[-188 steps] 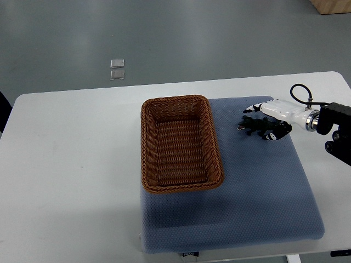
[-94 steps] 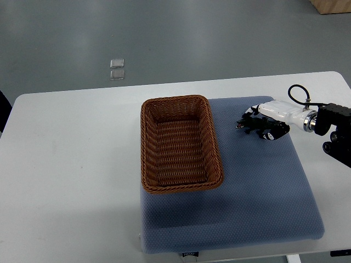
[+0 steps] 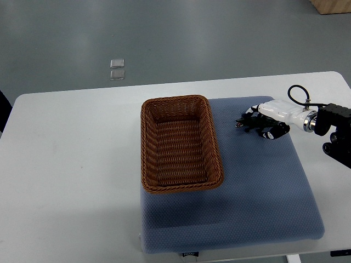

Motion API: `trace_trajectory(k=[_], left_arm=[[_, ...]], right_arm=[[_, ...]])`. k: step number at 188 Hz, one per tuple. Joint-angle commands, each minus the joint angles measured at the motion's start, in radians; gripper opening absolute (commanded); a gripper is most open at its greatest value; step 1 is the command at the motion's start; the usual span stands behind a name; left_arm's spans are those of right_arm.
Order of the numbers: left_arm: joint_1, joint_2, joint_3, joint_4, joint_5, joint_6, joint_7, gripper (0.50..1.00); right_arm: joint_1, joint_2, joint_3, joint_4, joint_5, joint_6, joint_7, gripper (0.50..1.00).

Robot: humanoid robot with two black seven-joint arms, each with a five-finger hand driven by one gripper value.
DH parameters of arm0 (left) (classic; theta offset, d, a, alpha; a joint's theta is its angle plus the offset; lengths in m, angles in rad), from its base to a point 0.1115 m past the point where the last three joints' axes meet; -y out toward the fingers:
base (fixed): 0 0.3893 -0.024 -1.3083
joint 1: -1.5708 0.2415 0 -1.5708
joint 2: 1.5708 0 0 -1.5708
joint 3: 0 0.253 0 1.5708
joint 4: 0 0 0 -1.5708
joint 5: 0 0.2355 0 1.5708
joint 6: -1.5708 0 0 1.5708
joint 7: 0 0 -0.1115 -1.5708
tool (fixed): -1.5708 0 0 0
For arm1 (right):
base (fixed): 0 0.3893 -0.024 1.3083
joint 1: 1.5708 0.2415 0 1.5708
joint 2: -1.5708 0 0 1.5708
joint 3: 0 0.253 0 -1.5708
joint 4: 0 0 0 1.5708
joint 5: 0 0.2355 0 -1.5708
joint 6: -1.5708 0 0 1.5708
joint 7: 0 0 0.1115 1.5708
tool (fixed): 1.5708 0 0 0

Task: Place crocodile in brown basket with right hand
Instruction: 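Close the right hand fingers around the crocodile's body, then lift the crocodile and carry it over the brown basket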

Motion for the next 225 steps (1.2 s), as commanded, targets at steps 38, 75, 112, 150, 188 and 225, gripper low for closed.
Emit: trace_trajectory(k=[38,75,112,150,188,225], left_arm=[[0.0,0.0,0.0,0.0,0.0,0.0,0.0,1.0],[0.001,0.0,0.0,0.0,0.0,0.0,0.0,1.0],[0.0,0.0,0.0,0.0,0.0,0.002,0.0,1.0],[0.0,0.0,0.0,0.0,0.001,0.0,0.0,1.0],[0.0,0.0,0.0,0.0,0.0,0.0,0.0,1.0],[0.0,0.0,0.0,0.0,0.0,0.0,0.0,1.0]], right_arm=[[0.015,-0.011,0.011,-0.009,0.006,-0.058,0.001,0.5],[0.058,-0.012,0.02,0.01,0.011,-0.106,0.011,0.5],[0.101,-0.023,0.018,0.105,0.002,-0.126,0.015,0.5],[0.135,-0.021,0.017,0.217,-0.03,-0.126,0.043,0.5],[0.149,-0.003,0.009,0.287,-0.078,-0.126,0.055,0.5],[0.15,0.034,0.002,0.338,-0.11,-0.124,0.08,0.5]])
